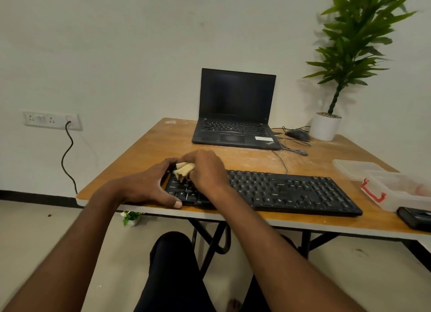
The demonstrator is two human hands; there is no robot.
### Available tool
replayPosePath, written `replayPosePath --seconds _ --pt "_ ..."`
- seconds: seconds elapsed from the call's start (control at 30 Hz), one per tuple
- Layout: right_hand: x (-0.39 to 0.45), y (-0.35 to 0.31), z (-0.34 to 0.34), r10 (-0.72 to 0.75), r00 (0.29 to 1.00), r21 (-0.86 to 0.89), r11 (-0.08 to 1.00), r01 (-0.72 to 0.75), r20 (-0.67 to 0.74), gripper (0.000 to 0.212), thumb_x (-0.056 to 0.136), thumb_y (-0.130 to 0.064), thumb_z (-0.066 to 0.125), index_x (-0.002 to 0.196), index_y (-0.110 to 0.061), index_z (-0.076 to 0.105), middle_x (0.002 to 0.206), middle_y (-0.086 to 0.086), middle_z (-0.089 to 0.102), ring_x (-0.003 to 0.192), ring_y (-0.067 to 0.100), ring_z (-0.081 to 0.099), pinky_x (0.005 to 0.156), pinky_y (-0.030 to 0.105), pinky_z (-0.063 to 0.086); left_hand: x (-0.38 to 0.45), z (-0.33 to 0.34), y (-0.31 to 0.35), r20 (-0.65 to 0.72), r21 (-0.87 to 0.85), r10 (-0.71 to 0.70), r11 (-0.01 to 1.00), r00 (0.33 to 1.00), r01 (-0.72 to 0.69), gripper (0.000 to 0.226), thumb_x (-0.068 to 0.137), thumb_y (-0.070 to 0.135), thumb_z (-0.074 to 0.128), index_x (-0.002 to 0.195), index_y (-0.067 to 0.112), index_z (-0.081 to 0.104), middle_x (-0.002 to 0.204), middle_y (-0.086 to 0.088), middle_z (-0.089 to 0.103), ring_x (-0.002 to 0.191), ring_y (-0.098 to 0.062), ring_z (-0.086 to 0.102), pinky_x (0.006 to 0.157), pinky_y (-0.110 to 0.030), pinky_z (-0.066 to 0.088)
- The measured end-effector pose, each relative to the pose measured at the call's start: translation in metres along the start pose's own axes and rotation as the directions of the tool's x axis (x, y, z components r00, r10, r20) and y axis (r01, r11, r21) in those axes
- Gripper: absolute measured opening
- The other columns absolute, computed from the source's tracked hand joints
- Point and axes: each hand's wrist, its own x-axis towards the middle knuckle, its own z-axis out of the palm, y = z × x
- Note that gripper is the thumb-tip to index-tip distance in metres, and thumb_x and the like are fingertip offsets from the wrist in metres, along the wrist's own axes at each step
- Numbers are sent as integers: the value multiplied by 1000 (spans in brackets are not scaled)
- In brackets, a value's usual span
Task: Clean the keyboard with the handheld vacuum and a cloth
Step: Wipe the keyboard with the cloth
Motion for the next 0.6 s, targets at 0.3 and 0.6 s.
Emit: replayPosePath --seconds 0.3,0.6 --pt "-2 73 -47 155 988 -21 988 -155 6 27 91 -7 69 109 -25 78 115 -4 74 102 11 62 92 34 52 -4 1 -3 -12 22 -5 1000 1000 5 123 69 50 94 158 46 11 148 12 34 130 -10 46 95 -19 48" --pt "-28 155 -111 338 931 -127 926 -355 -137 48 86 8 59 112 -27 78 128 3 71 114 25 62 91 36 52 -5 1 1 -18 32 -8 999 1000 8 121 70 49 94 159 44 13 149 14 34 132 -9 44 96 -17 46"
